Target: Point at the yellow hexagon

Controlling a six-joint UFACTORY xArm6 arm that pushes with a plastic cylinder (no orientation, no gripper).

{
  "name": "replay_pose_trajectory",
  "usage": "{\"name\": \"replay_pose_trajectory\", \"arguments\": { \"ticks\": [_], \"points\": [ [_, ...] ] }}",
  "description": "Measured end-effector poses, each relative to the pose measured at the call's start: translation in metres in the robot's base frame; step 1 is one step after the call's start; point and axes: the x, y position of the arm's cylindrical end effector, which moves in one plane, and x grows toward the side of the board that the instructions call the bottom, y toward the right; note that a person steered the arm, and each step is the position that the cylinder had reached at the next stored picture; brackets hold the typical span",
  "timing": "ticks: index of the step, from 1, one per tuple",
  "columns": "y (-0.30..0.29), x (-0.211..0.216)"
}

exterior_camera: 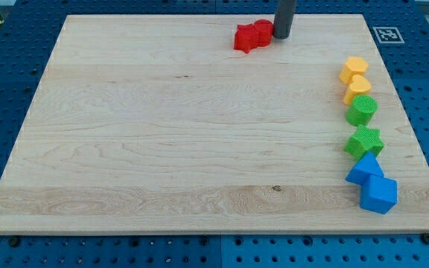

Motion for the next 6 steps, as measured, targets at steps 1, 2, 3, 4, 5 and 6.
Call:
{"name": "replay_pose_trajectory", "arguments": {
  "ticks": [1, 2, 3, 4, 5, 6],
  "points": [
    [0.011, 0.001],
    [0.029, 0.02],
    [0.043, 0.045],
    [0.06, 0.05],
    [0.081, 0.051],
    [0.114, 0.05]
  ]
}}
